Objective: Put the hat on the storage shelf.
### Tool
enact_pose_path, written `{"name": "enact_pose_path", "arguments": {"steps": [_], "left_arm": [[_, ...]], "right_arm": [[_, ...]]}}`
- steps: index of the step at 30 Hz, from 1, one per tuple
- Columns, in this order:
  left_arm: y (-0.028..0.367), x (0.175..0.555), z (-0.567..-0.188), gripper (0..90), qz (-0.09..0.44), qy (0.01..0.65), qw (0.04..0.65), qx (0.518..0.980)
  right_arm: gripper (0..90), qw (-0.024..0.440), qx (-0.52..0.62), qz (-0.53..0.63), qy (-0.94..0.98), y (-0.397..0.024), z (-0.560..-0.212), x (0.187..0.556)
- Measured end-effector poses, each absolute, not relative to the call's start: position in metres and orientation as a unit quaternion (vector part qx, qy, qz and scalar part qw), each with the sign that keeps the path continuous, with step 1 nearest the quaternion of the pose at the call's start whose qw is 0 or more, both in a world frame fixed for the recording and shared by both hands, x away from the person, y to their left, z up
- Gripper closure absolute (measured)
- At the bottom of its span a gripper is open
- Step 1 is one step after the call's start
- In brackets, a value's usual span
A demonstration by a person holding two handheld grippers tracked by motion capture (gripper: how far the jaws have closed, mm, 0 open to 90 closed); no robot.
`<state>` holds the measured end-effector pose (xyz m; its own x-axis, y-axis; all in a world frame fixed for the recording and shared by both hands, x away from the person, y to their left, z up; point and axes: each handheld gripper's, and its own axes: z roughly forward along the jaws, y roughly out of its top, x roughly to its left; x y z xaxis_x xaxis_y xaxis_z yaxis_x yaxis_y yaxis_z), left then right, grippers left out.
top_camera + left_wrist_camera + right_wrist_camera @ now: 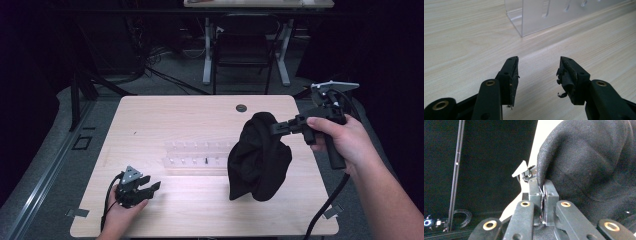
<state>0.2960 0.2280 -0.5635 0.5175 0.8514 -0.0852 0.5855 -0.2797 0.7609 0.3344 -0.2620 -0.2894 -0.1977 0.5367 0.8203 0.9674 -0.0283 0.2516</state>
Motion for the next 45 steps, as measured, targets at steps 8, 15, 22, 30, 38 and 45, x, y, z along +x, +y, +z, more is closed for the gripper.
{"name": "enact_pose_path", "arguments": {"steps": [8, 15, 22, 30, 38, 45], "left_arm": [[0.228, 0.296, -0.564, 48.2, 0.169, 0.462, 0.388, 0.78], [0.227, 0.297, -0.565, 46.5, 0.169, 0.462, 0.39, 0.778], [0.229, 0.297, -0.563, 45.8, 0.16, 0.461, 0.388, 0.782], [0.229, 0.297, -0.562, 45.8, 0.161, 0.458, 0.391, 0.782], [0.229, 0.297, -0.562, 45.9, 0.159, 0.456, 0.392, 0.783], [0.229, 0.297, -0.562, 45.9, 0.158, 0.455, 0.388, 0.786]], "right_arm": [[87.8, 0.257, -0.568, -0.457, -0.634, -0.261, -0.276, 0.338], [87.9, 0.246, -0.565, -0.467, -0.634, -0.251, -0.267, 0.346], [87.8, 0.243, -0.562, -0.473, -0.634, -0.239, -0.258, 0.356], [87.9, 0.244, -0.56, -0.479, -0.63, -0.227, -0.254, 0.367], [87.9, 0.244, -0.561, -0.484, -0.626, -0.216, -0.253, 0.377], [87.9, 0.237, -0.568, -0.49, -0.617, -0.213, -0.253, 0.388]]}}
